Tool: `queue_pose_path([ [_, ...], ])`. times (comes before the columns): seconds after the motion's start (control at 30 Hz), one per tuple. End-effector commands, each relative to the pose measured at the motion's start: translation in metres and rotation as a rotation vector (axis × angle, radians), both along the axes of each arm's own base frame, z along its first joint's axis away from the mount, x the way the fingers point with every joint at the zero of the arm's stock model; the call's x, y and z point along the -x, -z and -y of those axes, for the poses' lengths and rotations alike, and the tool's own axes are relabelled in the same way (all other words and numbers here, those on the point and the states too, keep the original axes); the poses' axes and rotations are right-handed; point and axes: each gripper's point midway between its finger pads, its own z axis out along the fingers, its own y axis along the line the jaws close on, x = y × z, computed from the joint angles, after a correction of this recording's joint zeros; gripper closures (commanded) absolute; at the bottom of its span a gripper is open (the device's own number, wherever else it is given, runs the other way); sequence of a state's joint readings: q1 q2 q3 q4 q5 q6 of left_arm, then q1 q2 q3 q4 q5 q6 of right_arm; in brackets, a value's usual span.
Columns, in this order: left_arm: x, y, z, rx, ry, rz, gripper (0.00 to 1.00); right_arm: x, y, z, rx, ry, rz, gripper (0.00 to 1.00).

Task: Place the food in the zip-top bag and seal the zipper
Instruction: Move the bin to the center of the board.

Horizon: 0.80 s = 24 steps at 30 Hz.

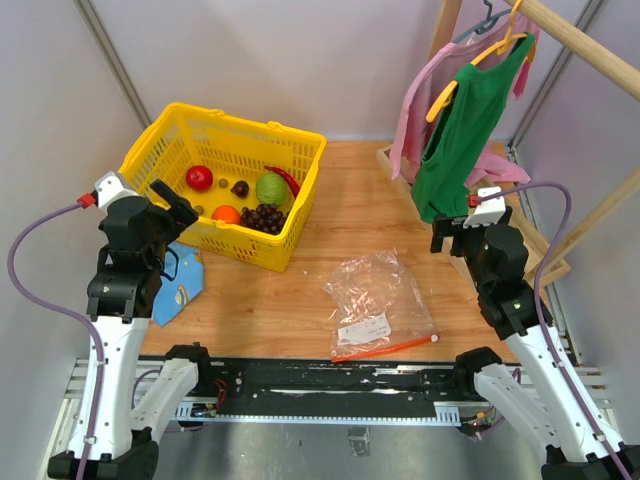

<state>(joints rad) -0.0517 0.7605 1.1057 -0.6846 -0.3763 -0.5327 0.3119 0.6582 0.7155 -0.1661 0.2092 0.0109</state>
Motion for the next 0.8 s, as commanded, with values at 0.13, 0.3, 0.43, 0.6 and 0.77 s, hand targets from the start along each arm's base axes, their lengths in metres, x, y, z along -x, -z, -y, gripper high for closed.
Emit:
queue_pose_path([
  [0.13,-0.001,0.014,-0.002,0.034,-0.035,-0.015,0.01,0.003,-0.015,-0.008,-0.024,-0.038,0.035,0.02],
  [0.3,-0.013,0.023,0.004,0.07,-0.018,-0.015,0.01,0.004,-0.011,-0.023,-0.019,-0.124,0.037,0.02],
  [0.43,-0.025,0.037,0.009,0.11,-0.016,-0.018,0.01,0.006,-0.009,-0.035,-0.014,-0.185,0.032,0.02],
  [0.6,-0.043,0.059,0.004,0.145,-0.043,-0.032,0.01,0.01,-0.001,-0.058,-0.007,-0.296,0.003,0.02],
  [0.77,-0.064,0.071,-0.018,0.144,-0.093,-0.038,0.01,0.017,0.014,-0.082,0.03,-0.422,-0.066,0.02],
])
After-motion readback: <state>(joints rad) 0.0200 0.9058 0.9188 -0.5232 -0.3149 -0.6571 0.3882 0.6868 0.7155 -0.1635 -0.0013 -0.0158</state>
